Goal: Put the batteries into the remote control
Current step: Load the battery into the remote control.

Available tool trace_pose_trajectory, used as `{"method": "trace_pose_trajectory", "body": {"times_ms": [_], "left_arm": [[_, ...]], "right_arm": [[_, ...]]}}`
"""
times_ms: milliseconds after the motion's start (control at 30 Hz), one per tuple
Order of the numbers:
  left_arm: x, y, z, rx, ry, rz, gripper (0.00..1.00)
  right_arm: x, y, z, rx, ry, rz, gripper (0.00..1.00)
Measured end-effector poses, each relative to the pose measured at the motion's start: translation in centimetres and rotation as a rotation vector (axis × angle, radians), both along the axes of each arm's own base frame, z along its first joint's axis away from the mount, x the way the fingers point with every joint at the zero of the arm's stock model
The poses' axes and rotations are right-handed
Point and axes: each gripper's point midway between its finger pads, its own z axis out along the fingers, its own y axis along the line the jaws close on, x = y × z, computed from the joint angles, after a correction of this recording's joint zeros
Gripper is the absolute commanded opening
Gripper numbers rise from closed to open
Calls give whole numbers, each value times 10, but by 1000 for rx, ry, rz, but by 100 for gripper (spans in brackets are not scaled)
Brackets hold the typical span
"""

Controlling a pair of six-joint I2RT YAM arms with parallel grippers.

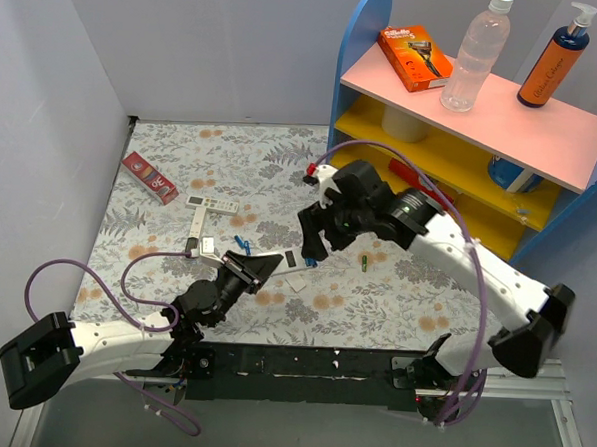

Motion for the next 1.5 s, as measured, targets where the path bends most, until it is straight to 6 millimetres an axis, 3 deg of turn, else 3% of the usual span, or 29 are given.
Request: {"method": "trace_pose_trajectory", "body": {"times_ms": [67, 233, 433, 567, 700, 900, 1167, 1500], "left_arm": [[-1, -1, 5, -17, -12, -13, 0], [-6, -5, 21, -64, -49, -58, 0], [-11, -8, 31, -93, -79, -109, 0], [-15, -11, 34, -99, -90, -144, 0], [-18, -11, 38, -107, -103, -168, 0], [-22, -11, 44, -117, -118, -192, 0], [-22, -12, 40, -106, -110, -200, 0], [-22, -11, 39, -100, -109, -203, 0]], "right_arm": [[-4, -8, 5, 70, -74, 55, 96], [-9, -24, 4, 205, -216, 184, 90], [-14, -27, -20, 242, -302, 345, 84], [-20, -29, -30, 247, -362, 445, 68], [-27, -31, -20, 280, -465, 528, 55], [-39, -30, 1, 347, -551, 618, 53], [-47, -28, 2, 374, -566, 683, 45], [-48, -24, -5, 378, -532, 706, 44]]}}
